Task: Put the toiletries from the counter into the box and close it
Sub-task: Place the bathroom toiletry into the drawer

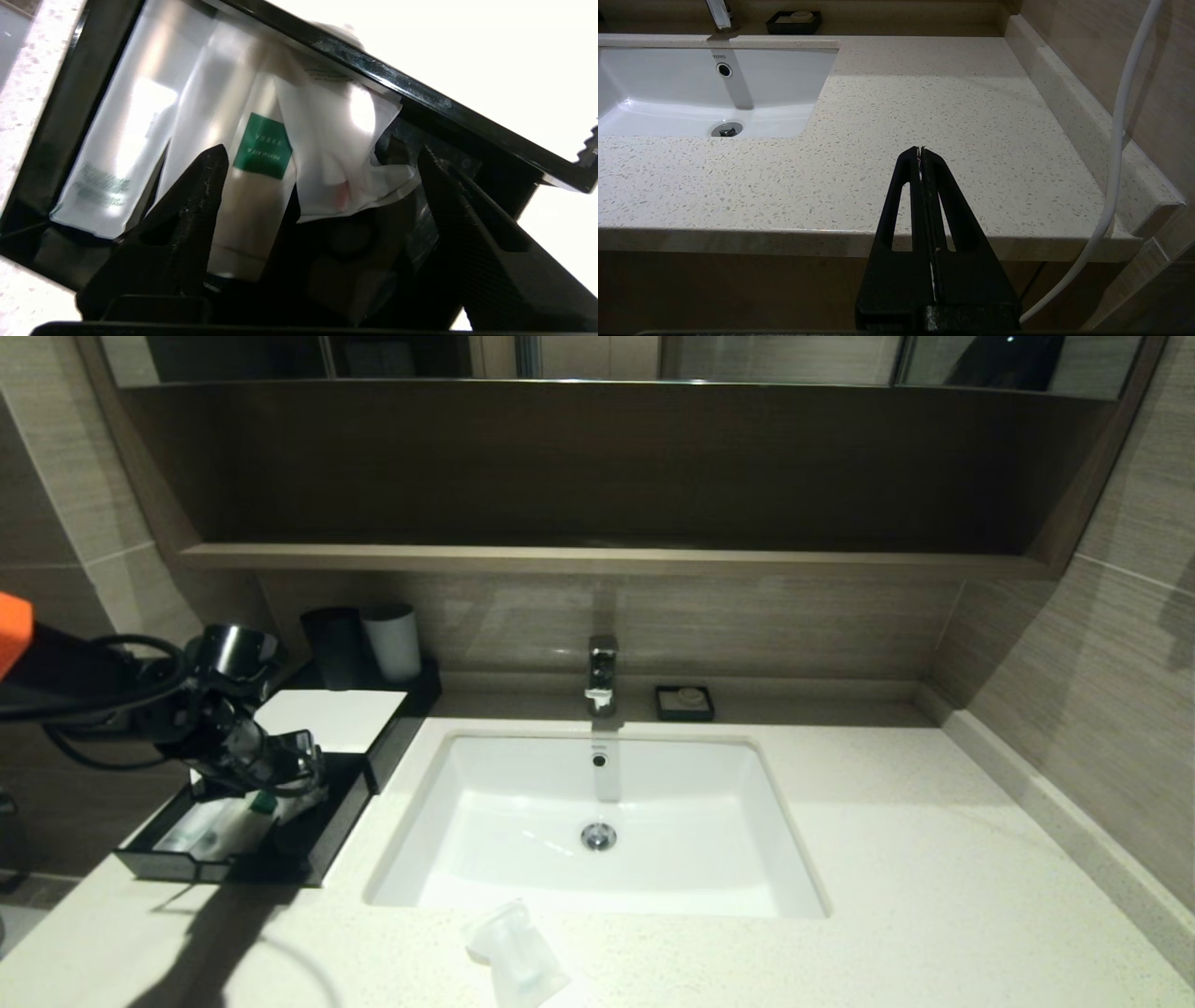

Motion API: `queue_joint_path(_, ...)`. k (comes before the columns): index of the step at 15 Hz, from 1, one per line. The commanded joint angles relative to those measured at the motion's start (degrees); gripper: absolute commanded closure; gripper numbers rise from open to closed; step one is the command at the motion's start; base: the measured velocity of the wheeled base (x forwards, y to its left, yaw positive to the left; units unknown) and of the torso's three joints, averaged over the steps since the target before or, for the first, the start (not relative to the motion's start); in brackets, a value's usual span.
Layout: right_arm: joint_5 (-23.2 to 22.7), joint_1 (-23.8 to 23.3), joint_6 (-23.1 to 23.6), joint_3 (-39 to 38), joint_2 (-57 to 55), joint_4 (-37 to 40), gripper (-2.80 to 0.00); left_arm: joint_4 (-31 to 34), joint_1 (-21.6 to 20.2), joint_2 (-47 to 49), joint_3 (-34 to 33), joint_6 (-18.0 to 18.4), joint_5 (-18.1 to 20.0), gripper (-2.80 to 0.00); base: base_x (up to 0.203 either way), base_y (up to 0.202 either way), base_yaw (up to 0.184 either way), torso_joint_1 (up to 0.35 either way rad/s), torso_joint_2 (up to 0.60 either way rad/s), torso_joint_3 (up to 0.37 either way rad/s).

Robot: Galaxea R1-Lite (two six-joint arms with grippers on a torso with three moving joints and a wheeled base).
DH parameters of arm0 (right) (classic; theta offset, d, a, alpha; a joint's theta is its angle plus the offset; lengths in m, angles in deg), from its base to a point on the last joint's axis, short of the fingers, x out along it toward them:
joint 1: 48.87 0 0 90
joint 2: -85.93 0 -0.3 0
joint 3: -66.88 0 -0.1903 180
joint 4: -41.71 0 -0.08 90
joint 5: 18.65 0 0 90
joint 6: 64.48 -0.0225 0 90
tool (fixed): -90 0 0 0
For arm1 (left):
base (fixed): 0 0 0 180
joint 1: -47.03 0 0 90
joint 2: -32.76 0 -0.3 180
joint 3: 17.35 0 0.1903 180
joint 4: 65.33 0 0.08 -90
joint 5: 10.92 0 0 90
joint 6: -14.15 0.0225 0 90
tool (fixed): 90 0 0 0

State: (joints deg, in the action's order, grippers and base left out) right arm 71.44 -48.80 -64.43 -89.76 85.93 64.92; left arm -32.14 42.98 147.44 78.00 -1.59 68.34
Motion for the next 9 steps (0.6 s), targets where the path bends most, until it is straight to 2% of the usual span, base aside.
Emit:
queue_joint_path(1,0.0,0.0,0.0,-0.1,0.0,0.0,0.00,0.5,-0.3,-3.1,-0.5,0.1,-0.4,-2.80,0.000,0.000,0.000,0.000,0.00,0.000)
queue_joint_path(9,0.0,0.0,0.0,-0.1,0.0,0.0,0.00,0.5,0.2,-15.7,-4.8,1.0,-0.4,-2.80,0.000,0.000,0.000,0.000,0.00,0.000)
